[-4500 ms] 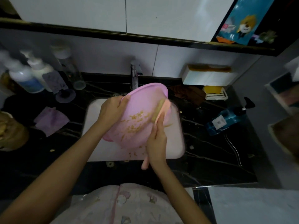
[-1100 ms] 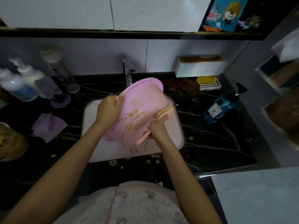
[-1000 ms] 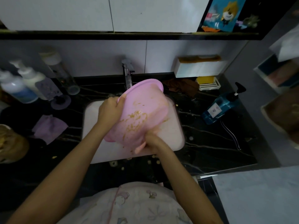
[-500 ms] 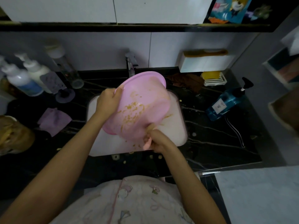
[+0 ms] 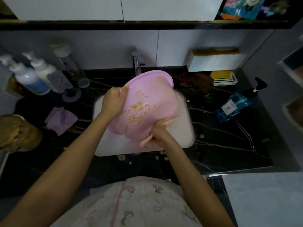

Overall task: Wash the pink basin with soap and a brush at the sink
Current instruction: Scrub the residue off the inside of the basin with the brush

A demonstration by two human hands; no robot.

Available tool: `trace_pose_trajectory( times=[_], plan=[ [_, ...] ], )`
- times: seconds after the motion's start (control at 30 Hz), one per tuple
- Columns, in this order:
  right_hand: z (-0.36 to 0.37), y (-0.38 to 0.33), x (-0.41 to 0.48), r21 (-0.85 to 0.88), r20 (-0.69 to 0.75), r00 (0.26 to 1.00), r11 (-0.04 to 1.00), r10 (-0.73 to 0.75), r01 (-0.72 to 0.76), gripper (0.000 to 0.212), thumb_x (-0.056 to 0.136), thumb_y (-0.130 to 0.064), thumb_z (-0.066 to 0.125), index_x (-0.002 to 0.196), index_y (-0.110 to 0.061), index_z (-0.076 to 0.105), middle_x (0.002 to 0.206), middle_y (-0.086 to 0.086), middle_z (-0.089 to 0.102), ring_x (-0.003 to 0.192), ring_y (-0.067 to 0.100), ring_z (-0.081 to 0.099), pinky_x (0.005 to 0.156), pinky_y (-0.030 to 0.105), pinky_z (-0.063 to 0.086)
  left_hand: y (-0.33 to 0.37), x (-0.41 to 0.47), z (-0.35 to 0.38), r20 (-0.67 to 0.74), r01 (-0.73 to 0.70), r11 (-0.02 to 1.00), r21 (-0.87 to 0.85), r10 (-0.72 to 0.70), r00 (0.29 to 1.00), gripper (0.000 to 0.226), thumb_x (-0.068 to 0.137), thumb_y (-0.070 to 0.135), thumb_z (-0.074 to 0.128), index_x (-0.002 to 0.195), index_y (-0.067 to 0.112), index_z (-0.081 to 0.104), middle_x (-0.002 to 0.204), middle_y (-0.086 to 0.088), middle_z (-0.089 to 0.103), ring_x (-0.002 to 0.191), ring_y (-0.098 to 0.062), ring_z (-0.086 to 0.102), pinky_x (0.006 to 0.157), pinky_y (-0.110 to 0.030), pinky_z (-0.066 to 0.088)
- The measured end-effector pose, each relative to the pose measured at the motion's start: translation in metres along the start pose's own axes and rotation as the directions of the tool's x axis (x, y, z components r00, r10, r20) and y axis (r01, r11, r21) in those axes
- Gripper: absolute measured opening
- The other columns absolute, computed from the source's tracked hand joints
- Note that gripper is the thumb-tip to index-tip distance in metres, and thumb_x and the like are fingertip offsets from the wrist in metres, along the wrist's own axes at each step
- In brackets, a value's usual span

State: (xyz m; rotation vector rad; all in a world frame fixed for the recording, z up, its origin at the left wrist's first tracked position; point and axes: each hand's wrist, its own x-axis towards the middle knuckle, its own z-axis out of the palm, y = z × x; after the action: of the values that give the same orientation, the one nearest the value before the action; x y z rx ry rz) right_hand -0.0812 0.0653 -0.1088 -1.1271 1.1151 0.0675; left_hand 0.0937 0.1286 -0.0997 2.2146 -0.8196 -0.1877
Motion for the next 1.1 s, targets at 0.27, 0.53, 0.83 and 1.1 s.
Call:
trace_pose_trajectory(
  times=[0.27,0.53,0.83,1.1],
  plan=[
    [0.007,-0.007,-0.003,0.091,0.015,1.000,0.996,0.023,-0.024,0.055,0.093,0.003,0.028,0.146,-0.011,0.017,0.088,0.009,0.050,0.059,0.018,0.052,0.047,0.032,0.052,-0.003,0.005,-0.004,0.006,0.040,0.999,-0.004,-0.040,0.999,0.058,0.089,0.055,0.033,0.051,0.012,0.033,0.049,0.001,0.036,0.053,-0.022,0.037,0.055,-0.033,0.031],
    [0.018,0.000,-0.038,0.003,0.270,0.960,0.997,0.074,-0.077,0.022,0.098,-0.006,0.027,0.085,-0.012,0.044,0.059,0.002,0.043,0.046,0.010,0.048,0.044,0.022,0.047,-0.002,0.008,-0.008,0.008,0.036,0.999,0.001,-0.036,0.999,0.058,0.091,0.054,0.035,0.051,0.012,0.031,0.048,0.001,0.035,0.049,-0.018,0.034,0.051,-0.032,0.029],
    [0.030,0.002,-0.042,-0.029,0.305,0.942,0.990,0.141,-0.139,0.029,0.098,-0.004,0.027,0.076,-0.013,0.044,0.036,-0.007,0.046,0.032,0.004,0.048,0.039,0.019,0.045,-0.004,0.006,-0.006,0.008,0.039,0.999,-0.010,-0.039,0.999,0.059,0.089,0.057,0.032,0.052,0.011,0.032,0.049,-0.001,0.038,0.051,-0.022,0.038,0.054,-0.032,0.030],
    [0.027,0.003,-0.025,-0.015,0.154,0.984,0.996,0.085,-0.084,0.026,0.093,0.001,0.027,0.094,-0.011,0.050,0.062,0.003,0.053,0.040,0.009,0.057,0.034,0.015,0.043,-0.001,0.002,0.001,0.018,0.003,1.000,-0.026,-0.003,1.000,0.060,0.088,0.060,0.030,0.052,0.012,0.034,0.049,0.000,0.038,0.051,-0.023,0.039,0.053,-0.034,0.033]
  ],
)
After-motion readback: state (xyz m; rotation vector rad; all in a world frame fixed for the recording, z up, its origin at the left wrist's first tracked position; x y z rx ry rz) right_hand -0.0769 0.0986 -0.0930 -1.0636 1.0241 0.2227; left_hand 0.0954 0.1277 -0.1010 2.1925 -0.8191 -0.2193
